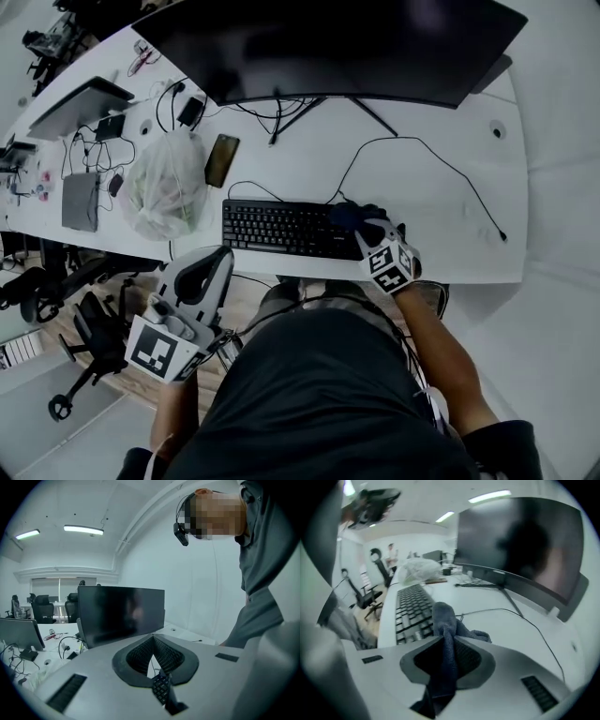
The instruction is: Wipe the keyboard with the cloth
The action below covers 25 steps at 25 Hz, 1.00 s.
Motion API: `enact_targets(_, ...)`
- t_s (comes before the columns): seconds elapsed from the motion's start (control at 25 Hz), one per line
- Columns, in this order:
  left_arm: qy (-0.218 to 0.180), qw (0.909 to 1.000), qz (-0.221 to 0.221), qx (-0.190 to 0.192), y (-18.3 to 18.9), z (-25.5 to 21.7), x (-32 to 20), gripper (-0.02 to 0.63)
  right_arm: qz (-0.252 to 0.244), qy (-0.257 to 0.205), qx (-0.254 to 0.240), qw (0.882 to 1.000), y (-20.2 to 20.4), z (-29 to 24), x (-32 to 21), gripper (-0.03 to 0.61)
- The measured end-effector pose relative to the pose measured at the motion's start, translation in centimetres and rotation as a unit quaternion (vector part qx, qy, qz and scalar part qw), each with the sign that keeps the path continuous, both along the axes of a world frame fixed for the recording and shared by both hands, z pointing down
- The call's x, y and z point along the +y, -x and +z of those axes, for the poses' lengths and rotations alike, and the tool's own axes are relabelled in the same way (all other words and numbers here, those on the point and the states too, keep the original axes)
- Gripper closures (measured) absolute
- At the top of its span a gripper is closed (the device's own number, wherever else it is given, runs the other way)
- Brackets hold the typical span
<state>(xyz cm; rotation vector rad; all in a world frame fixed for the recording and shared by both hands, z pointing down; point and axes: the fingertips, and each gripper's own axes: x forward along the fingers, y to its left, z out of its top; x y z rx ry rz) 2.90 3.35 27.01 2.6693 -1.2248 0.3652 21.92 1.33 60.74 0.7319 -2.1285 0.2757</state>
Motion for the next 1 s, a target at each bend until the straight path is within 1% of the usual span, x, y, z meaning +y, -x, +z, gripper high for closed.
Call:
enact_targets(0.04,0.002,1.0000,-0.002,-0.002,0.1,0.2,0.1,0.611,0.044,-0.001,-0.002,0.999,-1.6,-0.2,-1.4,0.509)
enact_targets(0.08,0.005,1.0000,-0.003,-0.005,0.3,0.4,0.2,0.611,0.068,0.000,-0.002,0.998,-2.5,-0.3,-2.0,0.511)
enact_targets(0.12,0.008,0.9999,-0.005,-0.008,0.5,0.6,0.3,0.611,0.068,0.006,-0.007,0.998,-2.3,-0.4,-1.4,0.512)
enact_targets(0.16,0.011,0.9999,-0.006,-0.009,0.6,0.8,0.4,0.611,0.043,0.018,-0.015,0.999,-1.1,-0.3,0.1,0.514)
enact_targets(0.24,0.013,0.9999,-0.005,-0.005,0.6,0.9,0.3,0.611,-0.040,0.039,-0.023,0.998,1.8,0.0,4.1,0.514)
enact_targets(0.28,0.013,0.9999,-0.003,-0.004,0.6,0.9,0.2,0.611,-0.065,0.043,-0.022,0.997,2.4,0.2,5.1,0.514)
enact_targets(0.32,0.012,0.9999,0.000,-0.003,0.5,0.9,0.2,0.611,-0.059,0.042,-0.023,0.997,2.0,0.2,4.9,0.514)
enact_targets(0.36,0.011,0.9999,0.002,-0.004,0.6,0.8,0.1,0.611,-0.025,0.037,-0.024,0.999,0.7,0.0,3.5,0.514)
enact_targets(0.44,0.010,0.9999,0.004,-0.005,0.8,0.8,0.0,0.611,0.070,0.019,-0.015,0.997,-2.9,-0.6,-0.1,0.514)
enact_targets(0.48,0.010,0.9999,0.004,-0.002,0.8,0.8,-0.1,0.611,0.103,0.020,-0.012,0.994,-4.2,-0.7,-0.9,0.514)
enact_targets(0.52,0.009,0.9999,0.005,0.005,0.7,0.6,-0.2,0.611,0.114,0.034,-0.021,0.993,-4.4,-0.7,-0.5,0.514)
enact_targets(0.56,0.007,0.9998,0.006,0.015,0.5,0.3,-0.3,0.611,0.098,0.059,-0.039,0.993,-3.3,-0.8,1.1,0.515)
enact_targets(0.6,0.006,0.9997,0.008,0.021,0.4,0.0,-0.3,0.611,0.057,0.084,-0.057,0.993,-1.4,-0.7,3.6,0.515)
enact_targets(0.64,0.006,0.9997,0.009,0.022,0.4,0.0,-0.3,0.611,0.005,0.101,-0.066,0.993,0.6,-0.4,6.3,0.515)
enact_targets(0.68,0.008,0.9998,0.008,0.018,0.6,0.1,-0.3,0.611,-0.036,0.103,-0.066,0.992,1.9,-0.1,8.2,0.515)
enact_targets(0.72,0.010,0.9999,0.008,0.010,0.8,0.4,-0.3,0.611,-0.045,0.090,-0.064,0.993,2.2,-0.1,8.6,0.515)
enact_targets(0.76,0.012,0.9999,0.009,0.002,1.2,0.7,-0.3,0.611,-0.019,0.070,-0.066,0.995,1.4,-0.4,7.4,0.515)
enact_targets(0.8,0.013,0.9999,0.009,-0.002,1.4,0.8,-0.3,0.611,0.032,0.050,-0.069,0.996,0.0,-0.9,5.3,0.515)
enact_targets(0.84,0.012,0.9999,0.010,-0.002,1.6,0.9,-0.3,0.611,0.088,0.033,-0.065,0.993,-1.9,-1.5,2.9,0.515)
enact_targets(0.88,0.011,0.9999,0.011,0.004,1.6,0.7,-0.4,0.611,0.133,0.022,-0.054,0.989,-3.6,-1.8,1.2,0.515)
enact_targets(0.92,0.008,0.9998,0.012,0.014,1.5,0.4,-0.5,0.611,0.160,0.022,-0.041,0.986,-4.7,-1.8,0.4,0.515)
enact_targets(0.96,0.006,0.9997,0.012,0.022,1.4,0.1,-0.6,0.611,0.166,0.030,-0.035,0.985,-4.9,-1.5,0.7,0.515)
enact_targets(1.0,0.007,0.9996,0.012,0.025,1.4,0.0,-0.6,0.611,0.152,0.041,-0.036,0.987,-4.0,-1.2,1.9,0.515)
